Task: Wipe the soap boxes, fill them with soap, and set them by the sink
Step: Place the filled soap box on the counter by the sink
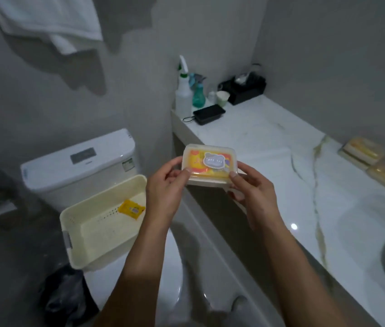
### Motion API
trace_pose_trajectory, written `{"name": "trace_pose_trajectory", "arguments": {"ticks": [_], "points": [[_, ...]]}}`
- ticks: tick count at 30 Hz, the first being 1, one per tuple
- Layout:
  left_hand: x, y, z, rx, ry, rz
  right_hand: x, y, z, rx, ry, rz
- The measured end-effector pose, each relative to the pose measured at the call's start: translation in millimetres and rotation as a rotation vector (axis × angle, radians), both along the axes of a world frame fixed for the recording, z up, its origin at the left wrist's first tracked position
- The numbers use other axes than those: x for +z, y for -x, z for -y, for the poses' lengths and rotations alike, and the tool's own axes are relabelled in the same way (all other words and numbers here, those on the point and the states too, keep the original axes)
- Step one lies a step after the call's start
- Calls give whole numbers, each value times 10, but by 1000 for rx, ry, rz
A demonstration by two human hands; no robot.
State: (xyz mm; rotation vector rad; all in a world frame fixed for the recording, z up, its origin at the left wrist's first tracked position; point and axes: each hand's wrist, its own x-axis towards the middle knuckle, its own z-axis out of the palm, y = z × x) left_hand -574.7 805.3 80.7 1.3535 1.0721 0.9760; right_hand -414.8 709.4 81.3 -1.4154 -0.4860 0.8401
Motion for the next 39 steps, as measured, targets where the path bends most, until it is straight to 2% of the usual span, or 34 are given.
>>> {"name": "trace_pose_trajectory", "arguments": {"ticks": [8,19,30,39], "points": [[249,-967,189,-97,18,18,234,-957,312,-70,5,117],[70,-2505,375,-207,50,-5,126,-2350,712,-198,33,145],[-74,-3781,434,-483,83,-78,-124,-3172,1098,-528,78,54],[-181,-4900,328,-818,73,-132,-197,-3626,1212,-898,40,-61]]}}
